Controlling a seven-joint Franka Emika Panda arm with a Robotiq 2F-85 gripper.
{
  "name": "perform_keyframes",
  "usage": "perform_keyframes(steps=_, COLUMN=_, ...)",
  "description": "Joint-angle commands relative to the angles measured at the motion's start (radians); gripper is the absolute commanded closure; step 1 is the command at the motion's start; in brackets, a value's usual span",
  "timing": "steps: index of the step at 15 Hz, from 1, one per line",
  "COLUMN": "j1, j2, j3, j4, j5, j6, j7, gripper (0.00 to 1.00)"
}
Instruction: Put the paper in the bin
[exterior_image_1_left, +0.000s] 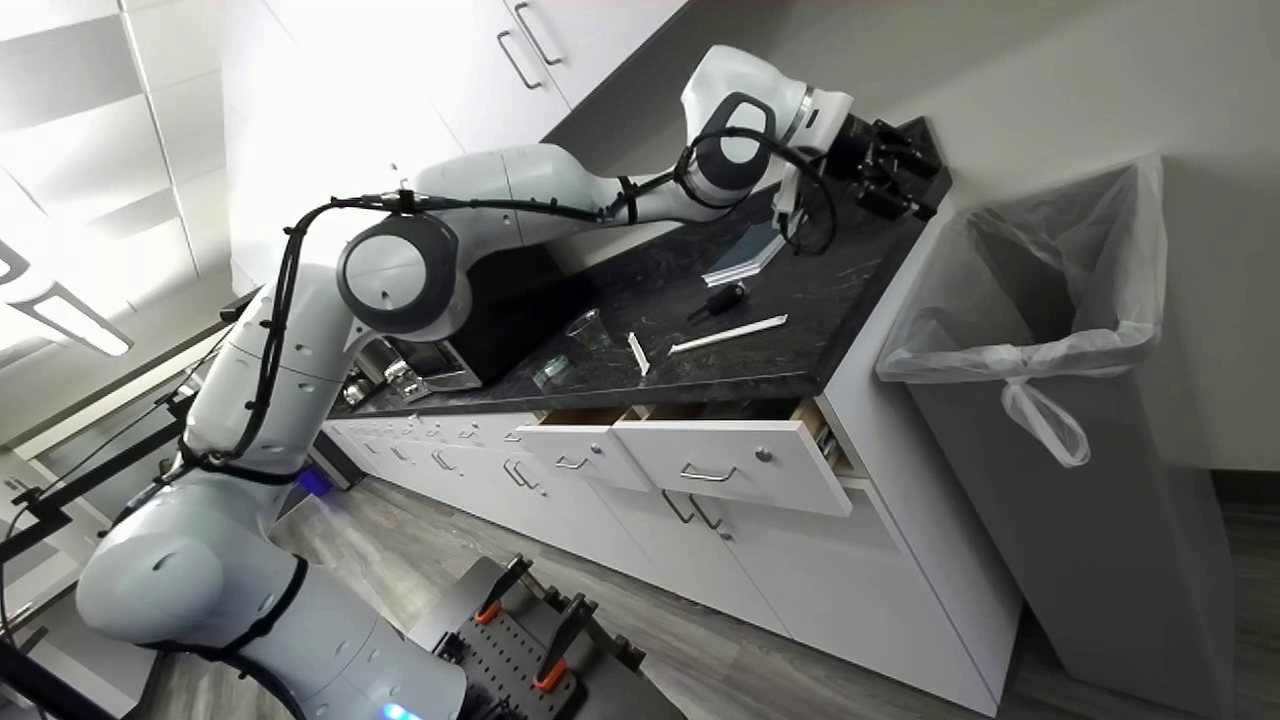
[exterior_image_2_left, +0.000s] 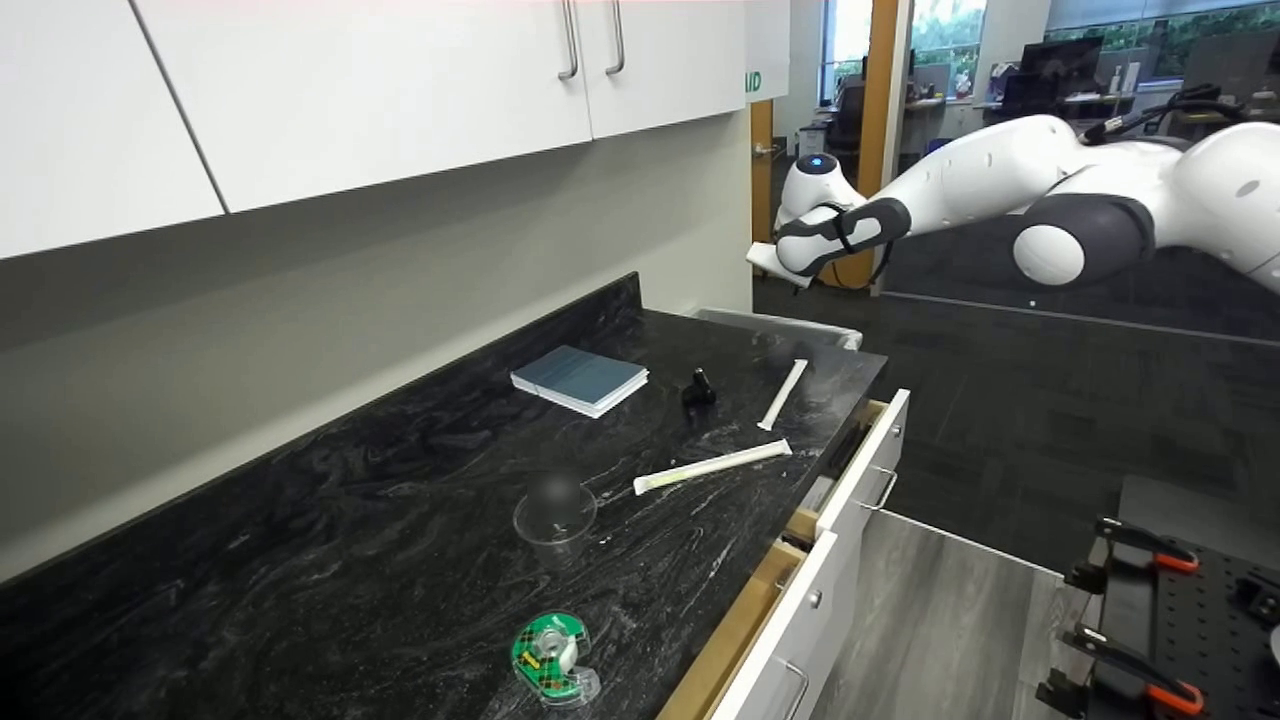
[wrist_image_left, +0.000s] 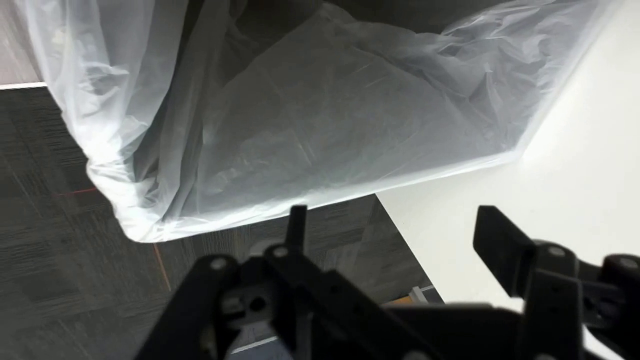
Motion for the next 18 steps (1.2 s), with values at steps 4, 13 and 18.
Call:
perform_keyframes(steps=4, j1=0.067, j2=-0.270, j3=-0.063, j4=-0.274, j5=-0.065, j6=-0.109, j7=-0.033, gripper=0.00)
perform_keyframes(steps=13, j1=0.153, j2=-0.581, j3=-0.062, j4=-0.663, j5=-0.145, j6=-0.110, j7=-0.102, gripper=0.00)
perform_keyframes(steps=18, j1=0.196, j2=-0.743, j3=-0.066, j4=-0.894, j5=-0.244, j6=-0.088, j7=-0.055, gripper=0.00)
